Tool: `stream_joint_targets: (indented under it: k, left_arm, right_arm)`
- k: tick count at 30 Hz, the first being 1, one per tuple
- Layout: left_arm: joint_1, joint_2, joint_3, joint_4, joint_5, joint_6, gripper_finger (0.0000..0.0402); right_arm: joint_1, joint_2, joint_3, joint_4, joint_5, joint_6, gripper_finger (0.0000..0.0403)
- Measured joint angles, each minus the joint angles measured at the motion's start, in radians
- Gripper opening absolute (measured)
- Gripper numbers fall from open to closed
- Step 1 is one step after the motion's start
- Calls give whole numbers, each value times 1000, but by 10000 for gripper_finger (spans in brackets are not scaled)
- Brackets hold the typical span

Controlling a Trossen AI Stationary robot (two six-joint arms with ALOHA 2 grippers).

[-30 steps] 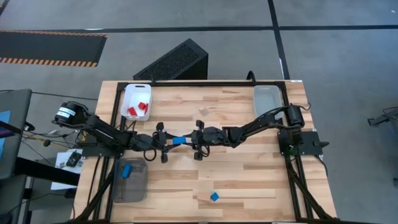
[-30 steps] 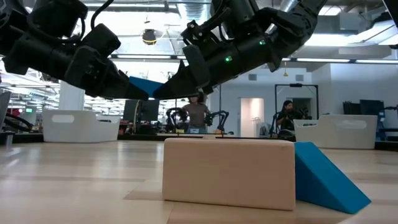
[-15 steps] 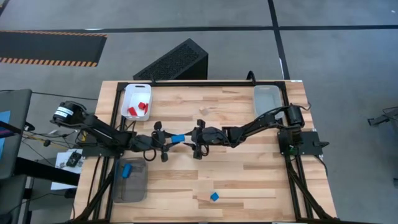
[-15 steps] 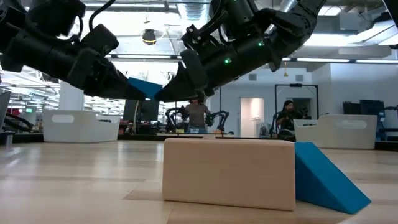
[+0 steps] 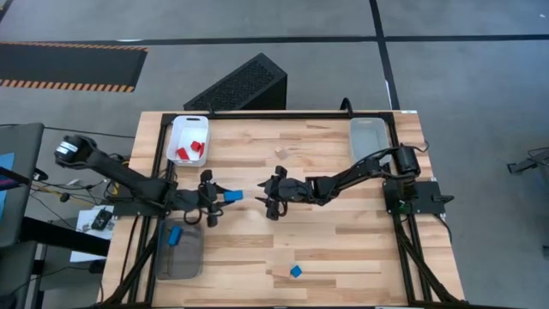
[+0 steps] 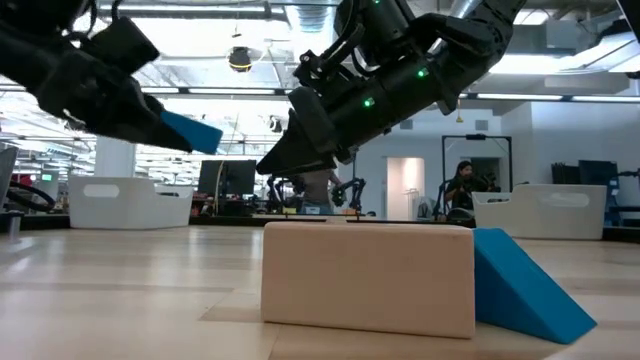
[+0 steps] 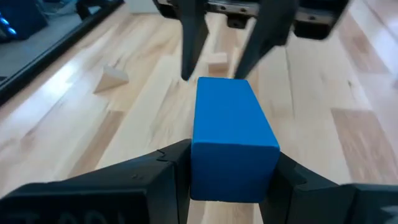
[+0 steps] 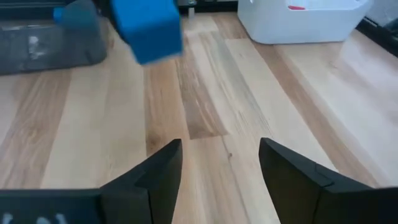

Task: Sort & place blocks by color
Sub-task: Put the top blue block into the black bin

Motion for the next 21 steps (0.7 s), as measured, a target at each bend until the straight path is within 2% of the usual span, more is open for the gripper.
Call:
stream_joint_targets:
  k: [4,8,11,14,17,21]
  left_arm:
    - [-36,-55,85,-186,-10,-9,105]
    - [-81,-64,216,-457,-4,-56,105]
    - [-129,-59,312,-708,50,-153,105]
    - [-192,-54,387,-919,120,-316,105]
    - [-284,-55,429,-1004,165,-463,105]
    - [-411,-55,452,-1004,212,-564,105]
  right_arm:
    - [-1,0,0,-11,-1,28,229]
    - [6,0,0,-16,-3,60,225]
    - [18,0,0,-18,-3,90,223]
    - [37,0,0,-30,-3,115,220]
    - [56,0,0,-39,-2,152,218]
    - [88,0,0,-61,-1,208,214]
